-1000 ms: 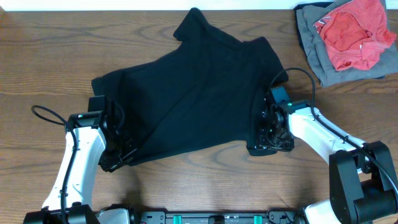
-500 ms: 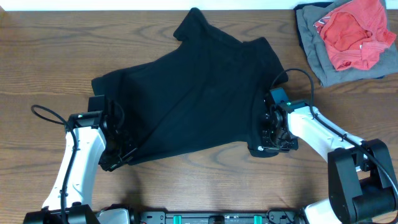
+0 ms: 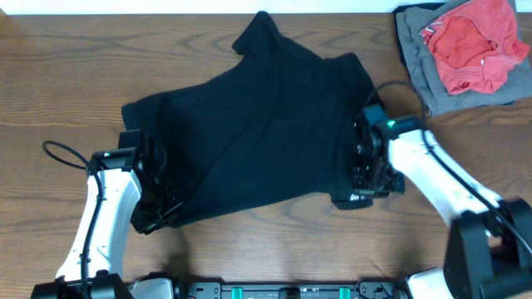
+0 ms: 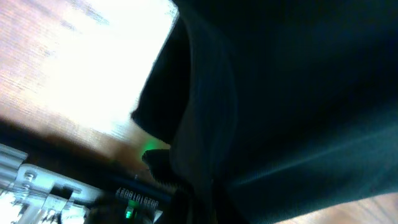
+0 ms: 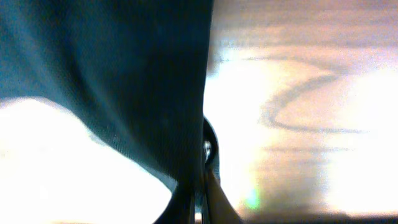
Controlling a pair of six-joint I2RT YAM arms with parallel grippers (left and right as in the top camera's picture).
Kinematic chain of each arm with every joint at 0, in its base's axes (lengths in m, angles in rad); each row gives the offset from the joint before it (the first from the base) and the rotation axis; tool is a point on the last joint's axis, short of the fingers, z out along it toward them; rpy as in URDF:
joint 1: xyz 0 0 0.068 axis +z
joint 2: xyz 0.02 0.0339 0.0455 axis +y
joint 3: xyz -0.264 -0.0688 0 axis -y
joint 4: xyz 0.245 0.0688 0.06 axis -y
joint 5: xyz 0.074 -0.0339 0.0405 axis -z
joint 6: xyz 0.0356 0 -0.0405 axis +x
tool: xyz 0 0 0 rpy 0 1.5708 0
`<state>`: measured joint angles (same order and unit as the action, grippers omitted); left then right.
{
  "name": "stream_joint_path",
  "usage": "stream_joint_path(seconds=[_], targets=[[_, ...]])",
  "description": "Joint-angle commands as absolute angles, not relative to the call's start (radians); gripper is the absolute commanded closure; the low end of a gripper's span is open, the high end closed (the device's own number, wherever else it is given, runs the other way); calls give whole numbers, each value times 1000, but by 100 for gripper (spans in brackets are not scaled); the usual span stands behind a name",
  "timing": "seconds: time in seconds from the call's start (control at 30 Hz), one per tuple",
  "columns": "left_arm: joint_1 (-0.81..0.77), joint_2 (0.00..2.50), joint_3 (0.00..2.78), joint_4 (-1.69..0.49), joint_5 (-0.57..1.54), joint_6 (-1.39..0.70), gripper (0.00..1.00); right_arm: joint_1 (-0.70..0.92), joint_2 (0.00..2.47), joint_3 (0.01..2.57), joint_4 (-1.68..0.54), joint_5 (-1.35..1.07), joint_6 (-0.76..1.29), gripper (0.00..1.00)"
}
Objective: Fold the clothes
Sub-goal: 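Lift the hem with both grippers and fold it up toward the collar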
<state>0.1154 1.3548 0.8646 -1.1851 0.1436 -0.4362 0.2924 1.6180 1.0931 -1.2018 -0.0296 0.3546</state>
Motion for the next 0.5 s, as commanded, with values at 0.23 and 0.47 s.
stream_joint_path(seconds=[0.23,0.47], targets=[[112,1264,1000,-1375,223,-419,94,259,1397,1217,-1472,-35,361,99],[112,1190,1000,-1356,218,-419,94,241,1331,1217,-1405,-35,342,99]])
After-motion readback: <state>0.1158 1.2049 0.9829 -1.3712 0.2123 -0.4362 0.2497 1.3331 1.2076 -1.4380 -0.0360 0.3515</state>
